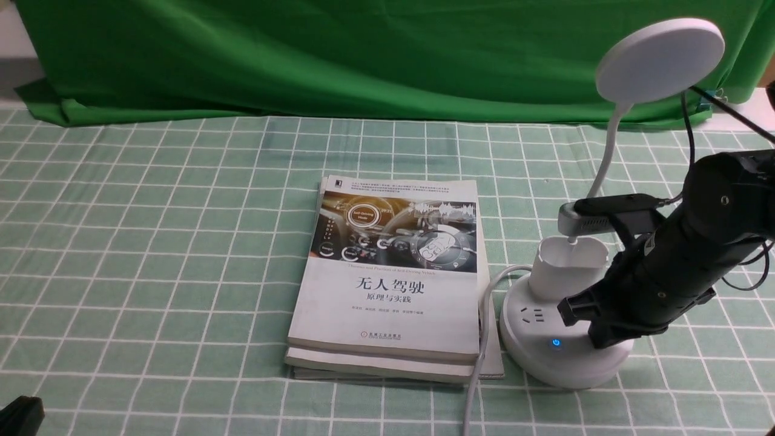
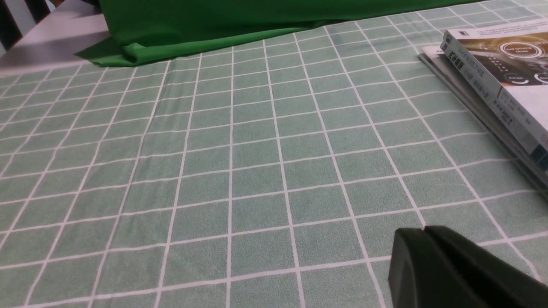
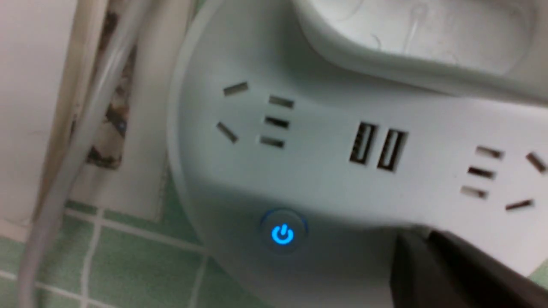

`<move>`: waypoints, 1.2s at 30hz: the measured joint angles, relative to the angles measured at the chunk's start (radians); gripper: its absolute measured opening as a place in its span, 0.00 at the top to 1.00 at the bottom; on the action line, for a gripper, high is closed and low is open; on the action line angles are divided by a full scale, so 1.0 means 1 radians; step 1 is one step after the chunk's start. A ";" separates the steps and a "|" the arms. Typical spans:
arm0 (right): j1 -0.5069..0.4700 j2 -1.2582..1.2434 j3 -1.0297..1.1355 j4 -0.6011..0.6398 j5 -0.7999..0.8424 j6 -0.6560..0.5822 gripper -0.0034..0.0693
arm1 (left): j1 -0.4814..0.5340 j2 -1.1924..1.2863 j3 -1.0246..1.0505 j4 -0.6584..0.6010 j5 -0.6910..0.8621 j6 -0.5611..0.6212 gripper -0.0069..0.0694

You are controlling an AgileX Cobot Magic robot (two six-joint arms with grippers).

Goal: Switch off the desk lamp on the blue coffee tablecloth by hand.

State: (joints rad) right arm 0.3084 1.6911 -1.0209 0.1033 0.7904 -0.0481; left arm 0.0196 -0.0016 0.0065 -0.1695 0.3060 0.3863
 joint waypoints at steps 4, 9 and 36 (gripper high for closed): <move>0.000 -0.062 0.000 0.000 0.001 0.000 0.90 | 0.000 0.000 0.000 0.000 0.000 0.000 0.91; 0.000 -0.104 0.000 0.000 0.002 0.000 0.90 | 0.000 0.000 0.000 0.000 0.000 0.000 0.91; 0.000 -0.838 0.414 -0.010 -0.036 0.102 0.87 | 0.000 0.000 0.000 0.000 0.000 0.000 0.91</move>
State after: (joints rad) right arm 0.3087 0.8529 -0.6066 0.0936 0.7549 0.0540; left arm 0.0196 -0.0016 0.0065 -0.1695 0.3060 0.3863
